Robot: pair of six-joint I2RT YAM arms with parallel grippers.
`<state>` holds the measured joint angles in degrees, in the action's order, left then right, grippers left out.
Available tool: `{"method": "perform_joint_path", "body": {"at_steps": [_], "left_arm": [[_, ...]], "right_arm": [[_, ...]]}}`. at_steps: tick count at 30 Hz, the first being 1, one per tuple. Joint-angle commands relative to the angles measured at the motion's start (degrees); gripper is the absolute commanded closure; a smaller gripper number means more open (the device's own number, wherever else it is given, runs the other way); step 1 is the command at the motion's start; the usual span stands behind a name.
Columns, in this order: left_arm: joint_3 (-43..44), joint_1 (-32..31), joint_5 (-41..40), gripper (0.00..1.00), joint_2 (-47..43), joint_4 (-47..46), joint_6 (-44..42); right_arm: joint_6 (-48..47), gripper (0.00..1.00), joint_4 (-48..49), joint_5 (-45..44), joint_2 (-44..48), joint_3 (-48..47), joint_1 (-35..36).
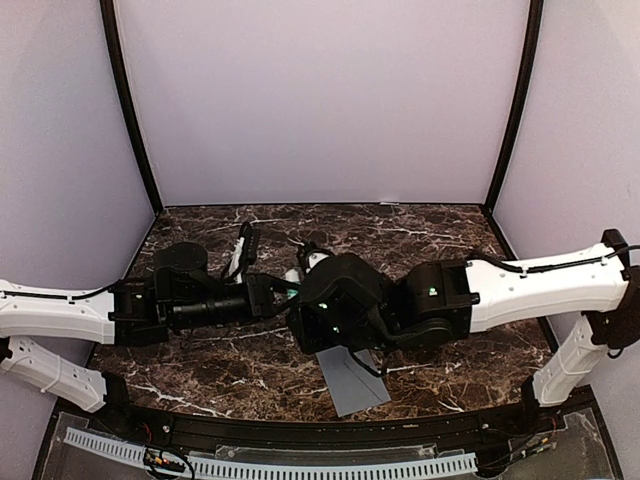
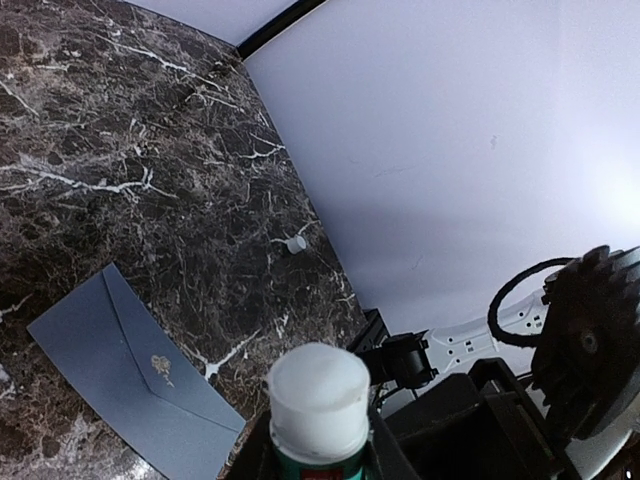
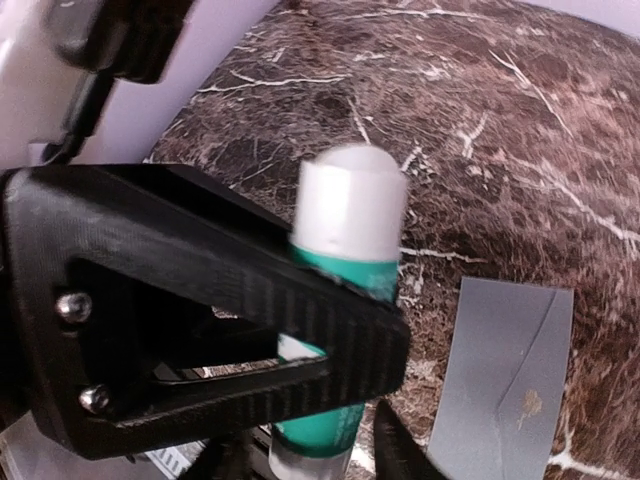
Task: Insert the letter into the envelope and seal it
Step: Screw the solid glue.
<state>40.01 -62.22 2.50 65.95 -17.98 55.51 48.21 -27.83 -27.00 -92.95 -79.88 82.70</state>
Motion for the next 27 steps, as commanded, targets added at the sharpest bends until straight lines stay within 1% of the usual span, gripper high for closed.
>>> {"method": "perform_joint_path", "body": {"at_steps": [1, 3, 5, 7, 10, 13, 17, 21, 24, 27], "left_arm": [[-2.8, -1.0, 3.7, 1.0, -2.6, -4.8, 2.5], [-3.1, -0.9, 3.6, 1.0, -3.4, -5.0, 2.4], [-3.1, -0.9, 4.0, 1.0, -4.4, -5.3, 1.7], [-3.3, -0.9, 4.8, 1.0, -5.5, -6.4, 0.7], [-4.1, -0.9, 6.7, 1.0, -7.2, -10.7, -1.0], [-4.5, -0.9, 12.2, 1.0, -7.8, -16.9, -3.2], [-4.3, -0.9, 19.7, 1.0, -7.2, -23.6, -4.6], [-4.5, -0.9, 25.8, 1.0, -6.2, -31.5, -4.5], [-4.7, -0.9, 27.7, 1.0, -5.2, -37.2, -3.1], [-4.5, -0.9, 29.0, 1.0, -4.4, -40.3, -1.9]], "right_arm": [[-5.2, 0.45, 8.7, 3.4, 5.7, 4.8, 0.5], [-6.6, 0.33, 12.6, 6.2, 9.1, 8.4, 0.5], [-8.0, 0.26, 17.4, 10.1, 12.6, 12.3, 0.5], [-9.0, 0.21, 22.5, 14.7, 16.9, 16.9, 0.5], [-8.9, 0.16, 31.7, 18.8, 21.8, 23.3, 0.0], [-7.1, 0.13, 42.1, 22.4, 25.7, 29.5, -1.2], [-4.8, 0.12, 51.8, 24.6, 28.3, 34.4, -2.1], [-4.9, 0.17, 57.1, 28.3, 26.9, 34.6, -1.9], [-5.6, 0.19, 60.7, 31.6, 25.2, 34.0, -1.3], [-5.8, 0.27, 62.3, 32.8, 23.6, 33.0, -0.9]]}}
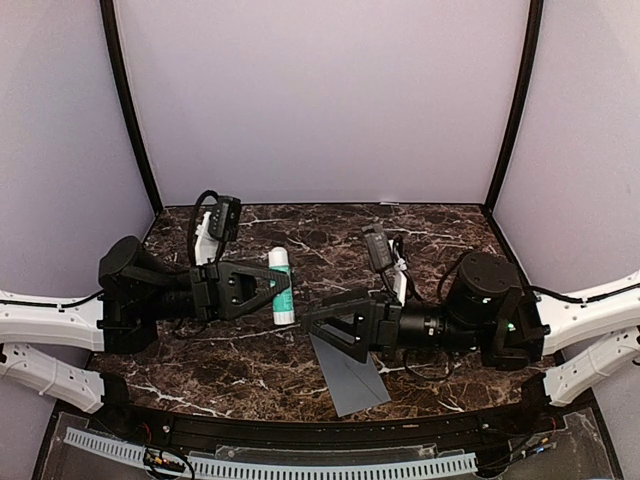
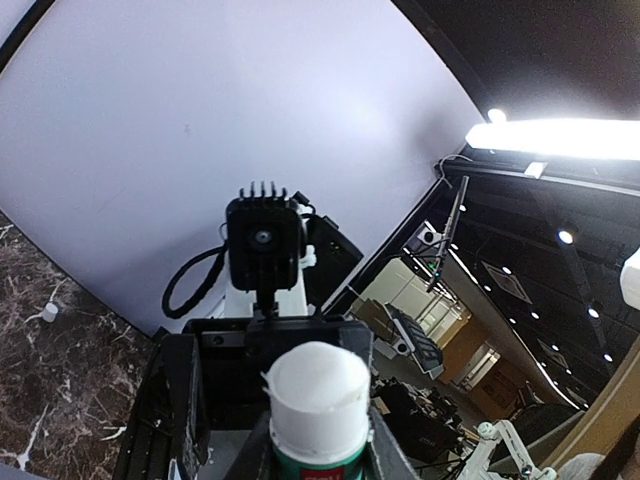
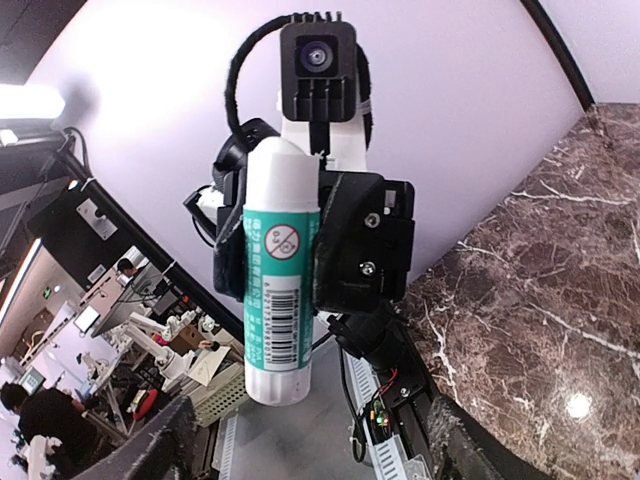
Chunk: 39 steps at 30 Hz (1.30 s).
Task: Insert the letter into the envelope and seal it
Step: Screw the solid glue.
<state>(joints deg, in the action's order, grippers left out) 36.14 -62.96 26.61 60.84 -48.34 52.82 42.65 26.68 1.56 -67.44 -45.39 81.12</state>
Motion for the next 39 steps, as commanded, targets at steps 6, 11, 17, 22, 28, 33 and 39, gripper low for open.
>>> {"method": "perform_joint_path", "body": {"at_steps": [6, 11, 17, 22, 28, 33, 39], "left_arm": [[-0.5, -0.2, 5.4, 1.0, 2.2, -11.8, 1.7], [-0.4, -0.2, 5.5, 1.0, 2.8, -12.9, 2.0], [-0.3, -0.2, 5.6, 1.0, 3.3, -13.0, 2.0], [-0.5, -0.2, 5.9, 1.0, 3.4, -13.9, 2.6], [-0.9, -0.1, 6.4, 1.0, 3.4, -14.4, 2.8], [-1.0, -0.1, 6.8, 1.0, 3.5, -14.7, 3.1], [-1.0, -0.3, 7.4, 1.0, 3.7, -15.6, 3.4]], "right_arm": [[-0.9, 0.41, 7.5, 4.8, -4.4, -4.1, 1.6], [-0.8, 0.51, 9.4, 5.5, -5.3, -4.3, 1.8], [-0.2, 0.64, 9.7, 5.5, -5.8, -4.2, 1.9], [-0.1, 0.63, 9.3, 5.0, -5.8, -4.6, 1.9], [0.1, 0.63, 8.9, 3.5, -5.9, -4.6, 1.9], [0.3, 0.65, 8.9, 3.1, -6.8, -5.1, 1.9], [0.1, 0.66, 8.4, 3.4, -8.2, -6.8, 1.9]]}}
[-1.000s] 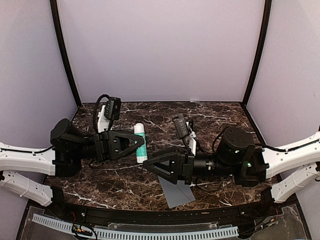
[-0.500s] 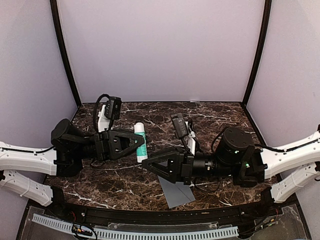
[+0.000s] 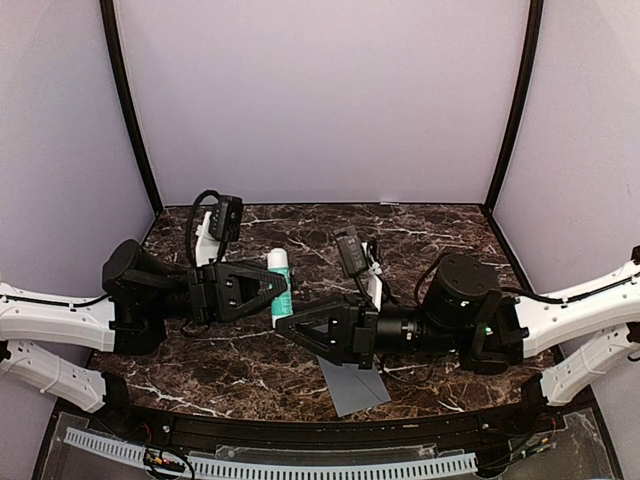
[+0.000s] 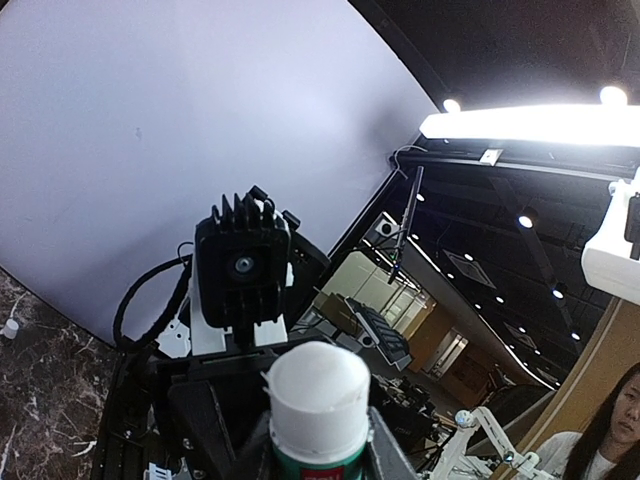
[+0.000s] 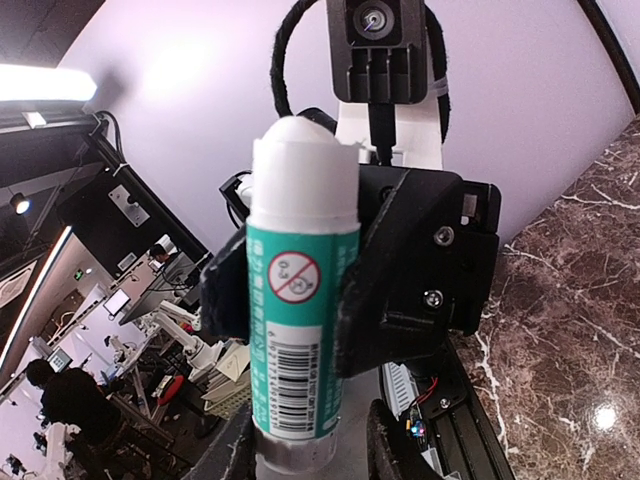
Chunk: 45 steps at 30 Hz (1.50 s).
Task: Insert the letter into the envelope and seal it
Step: Screw the solid glue.
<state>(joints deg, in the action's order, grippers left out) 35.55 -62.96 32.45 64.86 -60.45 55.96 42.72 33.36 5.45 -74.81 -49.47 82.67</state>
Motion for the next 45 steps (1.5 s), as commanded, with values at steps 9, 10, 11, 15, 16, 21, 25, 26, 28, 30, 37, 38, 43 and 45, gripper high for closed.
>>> {"method": "perform_joint_path", "body": {"at_steps": [9, 10, 11, 15, 16, 21, 25, 26, 28, 30, 37, 38, 43, 45], "left_arm": [[-1.5, -0.2, 0.1, 1.0, -1.9, -2.7, -0.7], [-1.6, -0.2, -0.3, 1.0, -2.5, -1.8, -1.0], [-1.6, -0.2, -1.3, 1.0, -2.8, -1.0, -1.9], [-0.8, -0.2, -5.9, 1.0, -5.8, 9.3, -5.8], [-0.6, -0.2, -7.1, 1.0, -6.2, 13.1, -6.5], [0.7, -0.3, -16.2, 1.0, -8.4, 27.2, -9.8], [3.2, -0.2, -21.2, 1.0, -7.2, 36.7, -10.8], [3.6, -0.2, -22.2, 1.0, -6.9, 38.0, -10.9], [4.6, -0.2, -25.2, 1.0, -6.1, 41.3, -10.0], [5.0, -0.2, -28.7, 1.0, -5.4, 43.2, -8.6], [2.0, -0.2, -31.8, 1.0, -4.0, 41.2, -2.4], [1.5, -0.2, -31.8, 1.0, -3.9, 40.4, -1.4], [0.2, -0.1, -31.4, 1.0, -4.1, 38.9, 0.1], [0.8, -0.1, -31.2, 1.0, -4.8, 40.0, -0.5]], "right_arm": [[0.2, 0.94, 1.1, -1.1, -1.2, -2.7, 0.4], [0.1, 0.95, 0.5, -1.5, -1.0, -2.8, 0.3], [-0.2, 0.96, -0.3, -1.9, -0.9, -3.0, 0.4], [-1.0, 1.0, -9.0, -8.1, -0.2, -5.2, 0.4], [-1.1, 1.0, -12.4, -10.4, -0.1, -6.1, 0.3], [-1.0, 1.0, -29.8, -21.6, -1.2, -12.1, 0.3], [-1.3, 1.0, -39.7, -26.8, -4.2, -17.5, 0.3], [-1.4, 1.0, -42.9, -28.2, -5.3, -19.2, 0.4], [-1.4, 1.0, -47.6, -30.4, -8.0, -22.6, 0.4], [-1.2, 1.0, -51.7, -32.1, -11.0, -25.9, 0.4], [2.9, 1.0, -64.1, -37.9, -21.8, -36.4, 0.4], [2.9, 1.0, -64.1, -37.8, -22.5, -37.1, 0.3], [1.4, 1.0, -58.7, -33.3, -21.8, -35.5, 0.4], [-0.2, 0.94, -53.8, -29.2, -18.7, -32.3, 0.4]]}}
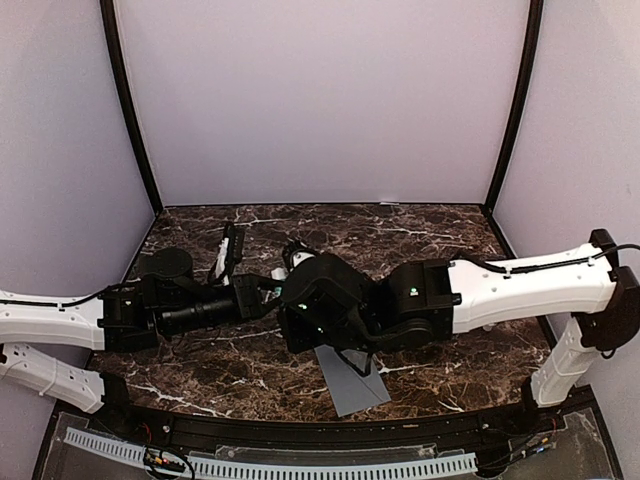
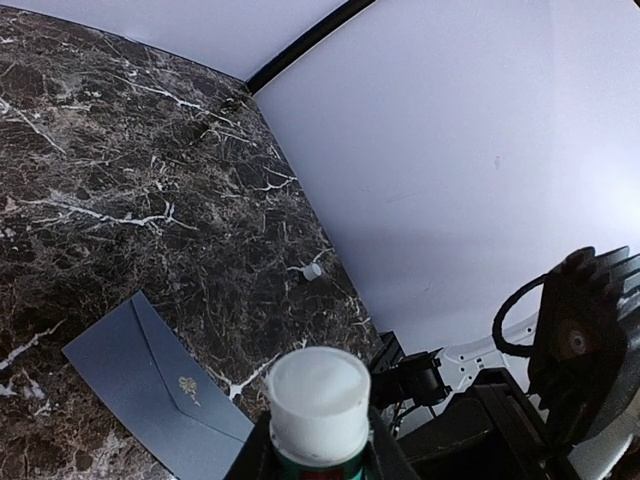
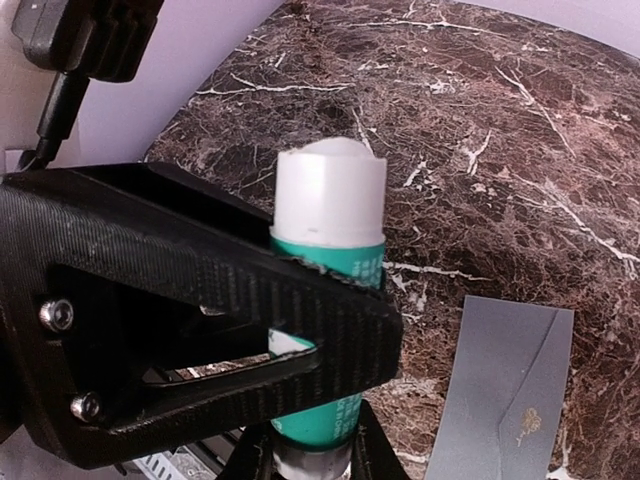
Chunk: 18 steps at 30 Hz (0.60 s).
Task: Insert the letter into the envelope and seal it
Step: Screw the solid glue.
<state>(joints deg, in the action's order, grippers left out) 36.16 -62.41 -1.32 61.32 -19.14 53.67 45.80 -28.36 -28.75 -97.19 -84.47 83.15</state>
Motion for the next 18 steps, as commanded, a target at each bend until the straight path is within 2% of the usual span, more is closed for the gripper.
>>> {"method": "perform_joint_path", "body": {"at_steps": [1, 5, 7, 9, 12, 18], "left_arm": [[0.5, -0.7, 2.7, 1.0, -2.1, -1.1, 1.7], [0.8, -0.4, 3.9, 1.0, -5.3, -1.8, 0.2], [0.9, -0.2, 6.1, 1.0, -6.2, -3.0, -0.3], [0.3, -0.2, 9.2, 1.0, -6.7, -6.9, -0.7], [-1.0, -0.2, 15.1, 1.0, -6.7, -15.9, -0.9], [-0.5, -0.2, 22.2, 1.0, -4.4, -24.4, -1.4]], "right_arm": [[-4.5, 0.89, 11.6, 8.0, 5.8, 4.6, -0.1], [-7.0, 0.56, 25.5, 18.8, 14.5, 14.2, -0.2], [-6.5, 0.45, 30.9, 21.4, 18.8, 18.9, -0.3], [-5.2, 0.37, 35.0, 23.0, 22.3, 23.3, -0.7], [-2.9, 0.3, 41.5, 24.7, 26.3, 30.5, -1.8], [0.1, 0.26, 56.2, 30.5, 28.7, 37.7, -2.8]]}}
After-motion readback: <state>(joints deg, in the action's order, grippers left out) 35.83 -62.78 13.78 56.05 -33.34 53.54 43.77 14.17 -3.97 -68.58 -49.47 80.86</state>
